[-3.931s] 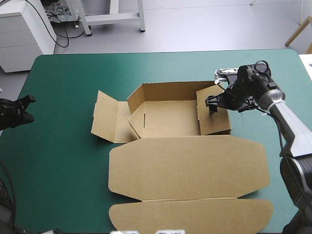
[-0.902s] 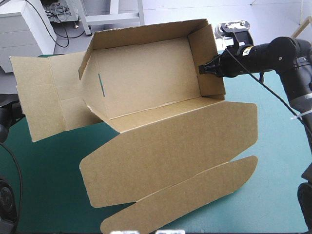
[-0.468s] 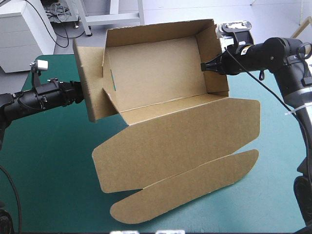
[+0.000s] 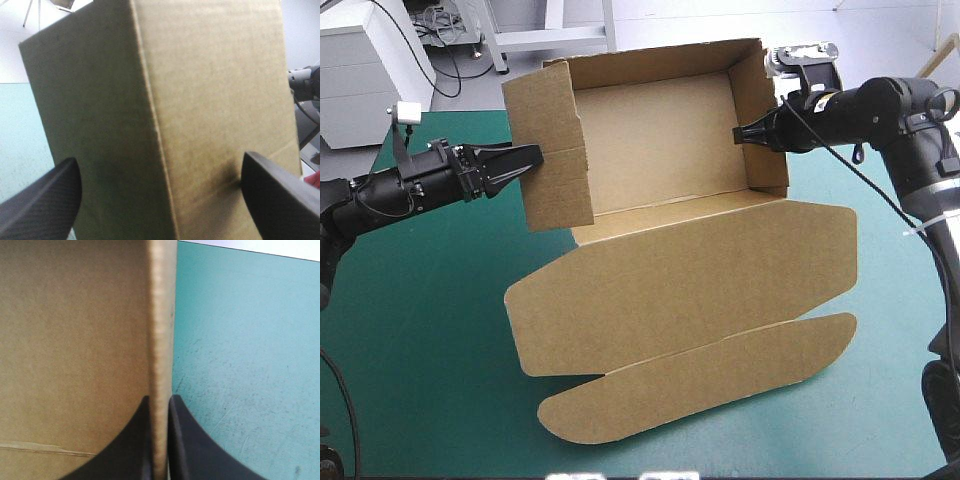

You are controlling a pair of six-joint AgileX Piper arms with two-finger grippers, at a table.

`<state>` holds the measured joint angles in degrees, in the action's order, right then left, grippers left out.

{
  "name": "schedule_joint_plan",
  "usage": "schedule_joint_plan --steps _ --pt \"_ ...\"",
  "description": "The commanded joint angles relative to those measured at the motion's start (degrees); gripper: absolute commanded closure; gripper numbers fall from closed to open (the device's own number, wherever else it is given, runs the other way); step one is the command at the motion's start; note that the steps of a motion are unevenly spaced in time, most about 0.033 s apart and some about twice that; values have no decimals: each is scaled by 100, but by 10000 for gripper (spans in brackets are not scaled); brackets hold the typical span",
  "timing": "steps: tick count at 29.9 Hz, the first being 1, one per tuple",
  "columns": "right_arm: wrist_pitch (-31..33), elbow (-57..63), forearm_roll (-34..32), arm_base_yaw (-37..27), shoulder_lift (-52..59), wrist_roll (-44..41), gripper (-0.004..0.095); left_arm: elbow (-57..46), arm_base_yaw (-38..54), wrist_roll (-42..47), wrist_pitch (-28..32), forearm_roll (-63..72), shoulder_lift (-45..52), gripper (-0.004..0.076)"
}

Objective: Fold the box

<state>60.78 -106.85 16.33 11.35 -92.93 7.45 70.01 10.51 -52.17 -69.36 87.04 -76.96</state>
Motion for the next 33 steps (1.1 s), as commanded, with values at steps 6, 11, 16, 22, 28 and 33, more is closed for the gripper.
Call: schedule_joint_plan --steps 6,11,16,22,28,33 --pt "-350 -172 171 -20 233 -94 912 191 -44 11 -523 598 178 108" --pt "-350 -172 52 78 233 -172 907 291 -424 82 -501 296 178 108" --pt "-425 -172 -893 583 233 -651 905 733 -1057 1061 306 -1268 178 108" --pt "-517 -172 -1810 1082 233 -1237 905 1119 -1844 2881 1399 -3318 178 108" --pt "-517 -172 -1996 1186 233 -1382 905 1129 -2613 4839 2397 -5443 178 108" --pt "-555 -172 -2194 1235 233 -1554 905 1129 -3253 6768 2858 -7500 178 108"
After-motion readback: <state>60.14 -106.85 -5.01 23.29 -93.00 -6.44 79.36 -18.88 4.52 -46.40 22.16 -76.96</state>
